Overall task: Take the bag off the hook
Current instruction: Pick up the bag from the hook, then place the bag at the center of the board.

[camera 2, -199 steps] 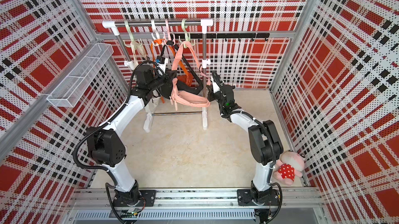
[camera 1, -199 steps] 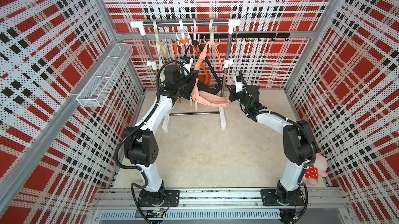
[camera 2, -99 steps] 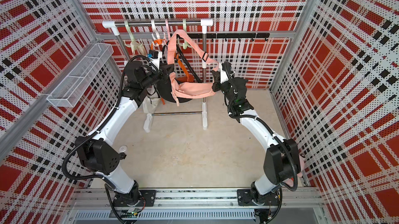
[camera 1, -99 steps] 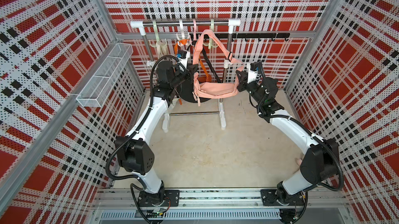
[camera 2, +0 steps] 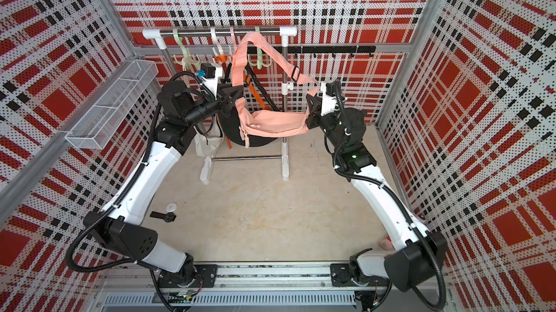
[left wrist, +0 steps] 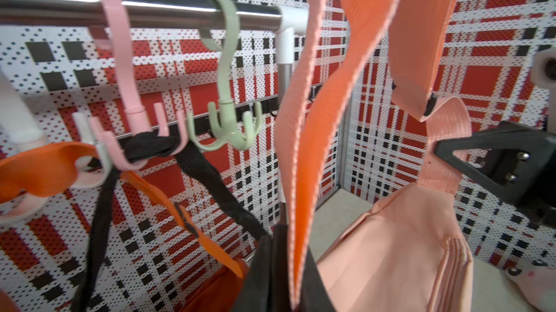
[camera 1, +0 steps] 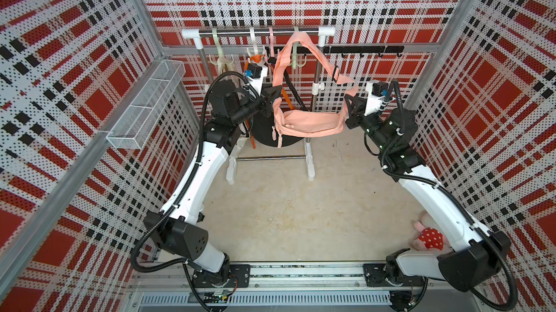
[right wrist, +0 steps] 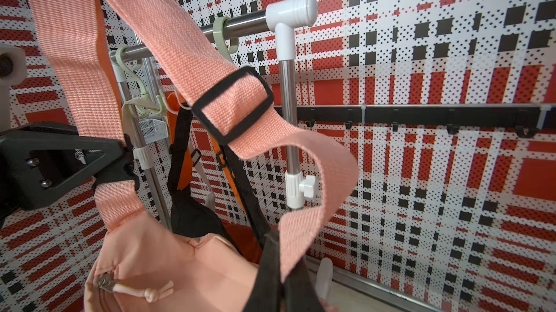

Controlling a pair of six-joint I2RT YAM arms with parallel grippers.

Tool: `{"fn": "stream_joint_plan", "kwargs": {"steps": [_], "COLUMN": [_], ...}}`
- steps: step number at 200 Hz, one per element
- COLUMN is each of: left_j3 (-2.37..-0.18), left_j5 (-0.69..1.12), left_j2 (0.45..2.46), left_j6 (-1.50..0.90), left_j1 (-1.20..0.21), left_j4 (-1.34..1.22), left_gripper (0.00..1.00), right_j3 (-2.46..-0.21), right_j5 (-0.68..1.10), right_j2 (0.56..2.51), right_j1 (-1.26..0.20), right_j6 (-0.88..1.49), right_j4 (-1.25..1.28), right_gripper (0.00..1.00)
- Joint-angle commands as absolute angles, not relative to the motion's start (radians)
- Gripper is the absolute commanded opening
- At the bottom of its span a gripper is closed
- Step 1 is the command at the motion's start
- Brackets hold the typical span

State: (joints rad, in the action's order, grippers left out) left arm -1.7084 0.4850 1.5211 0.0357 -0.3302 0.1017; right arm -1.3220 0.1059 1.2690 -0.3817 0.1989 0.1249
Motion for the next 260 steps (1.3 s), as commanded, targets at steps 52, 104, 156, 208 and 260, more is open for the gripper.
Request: {"fn": "stream_joint_plan", "kwargs": {"steps": [52, 104, 156, 208, 260], "left_j3": [-1.271, -1.131, -1.245, -1.339, -1.314], "left_j5": [0.396, 0.409, 0.459, 0.511, 0.502], "left_j2": [1.309, 1.370, 1.723, 1.973, 2.008], "left_j6": [-0.061, -0.314, -0.324, -0.349, -0.365], "left_j1": [-0.667, -0.710, -0.700, -0.678, -0.686], "left_j4": [0.104, -0.008, -0.134, -0.219, -0.265], "left_gripper": [0.00, 0.00, 0.00, 0.00, 0.00], "right_j3": [-1.158, -1.246, -0.962, -0.823, -0.782], "right_j5": [-0.048, -0.239, 0.074, 0.201, 0.206], "right_j2": [0.866, 0.884, 1.027, 1.256, 1.299], "right_j1": [-0.387, -0.384, -0.041, 0.079, 0.098], "right_j6": [0.429, 0.560, 0.419, 0.395, 0.364], "right_j4": [-0.568, -1.037, -0.631, -0.314, -0.293], "right_gripper": [0.00, 0.00, 0.00, 0.00, 0.00]}}
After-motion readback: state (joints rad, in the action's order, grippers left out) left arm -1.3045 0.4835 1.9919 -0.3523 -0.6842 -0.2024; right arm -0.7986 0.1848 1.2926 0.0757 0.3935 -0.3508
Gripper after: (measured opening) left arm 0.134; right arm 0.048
